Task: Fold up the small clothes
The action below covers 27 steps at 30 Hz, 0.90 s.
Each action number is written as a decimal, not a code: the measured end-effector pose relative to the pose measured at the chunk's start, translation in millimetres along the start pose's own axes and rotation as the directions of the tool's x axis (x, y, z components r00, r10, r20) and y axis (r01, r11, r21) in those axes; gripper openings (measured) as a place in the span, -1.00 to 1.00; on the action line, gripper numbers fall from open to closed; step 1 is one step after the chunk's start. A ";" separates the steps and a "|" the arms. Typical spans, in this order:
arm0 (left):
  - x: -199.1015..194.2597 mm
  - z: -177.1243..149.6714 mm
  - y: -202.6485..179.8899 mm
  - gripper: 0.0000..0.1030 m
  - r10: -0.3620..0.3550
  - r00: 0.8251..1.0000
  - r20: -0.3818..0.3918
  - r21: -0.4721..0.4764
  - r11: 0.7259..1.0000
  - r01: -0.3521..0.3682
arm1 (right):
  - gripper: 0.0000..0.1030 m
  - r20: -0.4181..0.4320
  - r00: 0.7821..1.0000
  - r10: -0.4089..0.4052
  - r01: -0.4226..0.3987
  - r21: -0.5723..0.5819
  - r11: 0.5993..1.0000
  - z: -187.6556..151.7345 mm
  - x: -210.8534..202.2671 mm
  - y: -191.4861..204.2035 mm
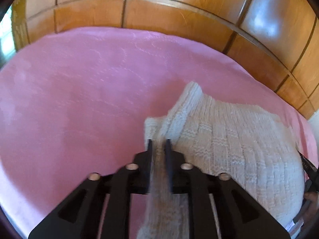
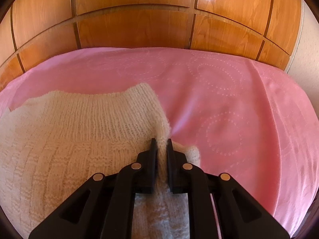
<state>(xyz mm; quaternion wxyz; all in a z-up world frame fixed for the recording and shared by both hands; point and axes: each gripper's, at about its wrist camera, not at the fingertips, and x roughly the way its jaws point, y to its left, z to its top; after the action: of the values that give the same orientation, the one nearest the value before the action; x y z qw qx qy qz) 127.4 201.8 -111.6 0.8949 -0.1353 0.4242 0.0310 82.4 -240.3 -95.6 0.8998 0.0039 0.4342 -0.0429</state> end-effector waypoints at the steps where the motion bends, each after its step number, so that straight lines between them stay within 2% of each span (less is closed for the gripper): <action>1: -7.1 -1.0 0.1 -0.58 0.005 1.000 0.016 -0.002 1.000 -0.005 | -0.81 0.000 1.000 0.007 -0.007 0.008 1.000 -0.5 -0.1 -1.6; 3: -23.9 -2.5 -2.3 -0.46 0.004 0.998 0.055 -0.005 1.000 -0.004 | -0.80 0.003 1.000 0.021 -0.021 0.019 1.000 0.0 0.2 -4.3; 6: -46.9 -6.9 -9.9 -0.44 -0.011 0.995 0.099 0.005 1.000 0.011 | -0.79 0.005 0.999 0.035 -0.035 0.036 0.999 -0.2 0.2 -7.8; 7: -51.7 -8.5 -13.3 -0.34 -0.012 0.994 0.107 0.019 1.000 0.010 | -0.78 0.006 0.999 0.036 -0.037 0.040 0.999 -0.7 -0.1 -8.4; 8: -58.3 -10.8 -19.9 -0.05 -0.014 0.993 0.120 0.036 0.999 0.010 | -0.77 0.007 0.999 0.038 -0.038 0.043 0.998 -0.8 -0.3 -8.9; 9: -62.9 -12.7 -24.6 0.04 -0.019 0.991 0.133 0.045 0.999 0.013 | -0.77 0.008 0.999 0.039 -0.039 0.045 0.998 -1.1 -0.4 -9.3; 18: -85.2 -22.0 -63.6 0.04 -0.054 0.986 0.159 0.137 0.990 0.032 | -0.74 0.014 0.998 0.058 -0.059 0.065 0.996 -1.8 -0.6 -12.8; 27: -79.3 -28.6 -86.8 0.04 -0.065 0.990 0.128 0.192 0.981 0.040 | -0.67 0.022 0.990 0.141 -0.143 0.142 0.980 -3.1 0.3 -27.5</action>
<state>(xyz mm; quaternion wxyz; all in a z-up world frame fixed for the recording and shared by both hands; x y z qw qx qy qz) 70.1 115.3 -49.3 0.9306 -0.0587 0.3606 -0.0242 77.9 -267.5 -96.9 0.9005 0.0991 0.4233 -0.0095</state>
